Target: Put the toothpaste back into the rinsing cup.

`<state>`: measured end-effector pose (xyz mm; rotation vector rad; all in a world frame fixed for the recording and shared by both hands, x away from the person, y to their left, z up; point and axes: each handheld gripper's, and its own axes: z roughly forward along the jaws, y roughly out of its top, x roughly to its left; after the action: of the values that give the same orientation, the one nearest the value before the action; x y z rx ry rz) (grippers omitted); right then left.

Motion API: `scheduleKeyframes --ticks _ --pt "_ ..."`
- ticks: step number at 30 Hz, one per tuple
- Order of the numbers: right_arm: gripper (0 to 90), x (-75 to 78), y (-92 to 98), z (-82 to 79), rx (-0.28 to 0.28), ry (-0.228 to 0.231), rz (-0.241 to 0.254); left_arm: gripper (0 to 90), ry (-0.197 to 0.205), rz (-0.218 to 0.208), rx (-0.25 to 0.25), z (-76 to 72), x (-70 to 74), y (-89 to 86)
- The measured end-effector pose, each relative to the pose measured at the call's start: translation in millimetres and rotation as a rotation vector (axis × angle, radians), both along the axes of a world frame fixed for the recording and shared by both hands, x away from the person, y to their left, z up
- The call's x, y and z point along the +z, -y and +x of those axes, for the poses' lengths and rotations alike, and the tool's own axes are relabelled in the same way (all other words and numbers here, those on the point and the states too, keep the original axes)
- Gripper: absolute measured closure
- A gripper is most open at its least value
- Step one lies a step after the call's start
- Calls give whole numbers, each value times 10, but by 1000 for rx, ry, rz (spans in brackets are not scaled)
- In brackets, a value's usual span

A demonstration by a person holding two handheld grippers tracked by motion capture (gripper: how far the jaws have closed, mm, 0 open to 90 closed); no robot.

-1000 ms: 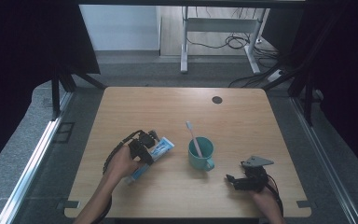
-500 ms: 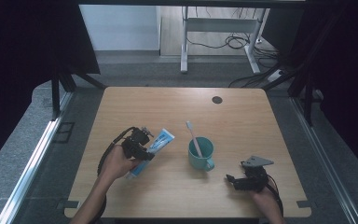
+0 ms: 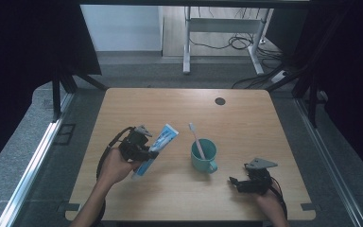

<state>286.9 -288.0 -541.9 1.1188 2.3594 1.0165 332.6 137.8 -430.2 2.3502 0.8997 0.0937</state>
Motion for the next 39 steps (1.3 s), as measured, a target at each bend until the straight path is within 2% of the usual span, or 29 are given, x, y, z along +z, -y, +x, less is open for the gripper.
scheduleKeyframes --ticks 4,8,17,34,39 --pt "140 0 0 0 0 0 0 723 19 -26 -6 -37 48 15" --pt "140 0 -1 0 -1 0 1 724 57 -60 -24 -85 137 43" --pt "140 4 1 -1 -1 -4 -1 724 91 -122 -54 -128 249 115" --pt "140 5 1 -1 -1 -6 -1 724 146 -173 -112 -117 394 423" --pt "140 4 1 -1 0 -4 -1 725 152 -192 -115 -110 414 502"
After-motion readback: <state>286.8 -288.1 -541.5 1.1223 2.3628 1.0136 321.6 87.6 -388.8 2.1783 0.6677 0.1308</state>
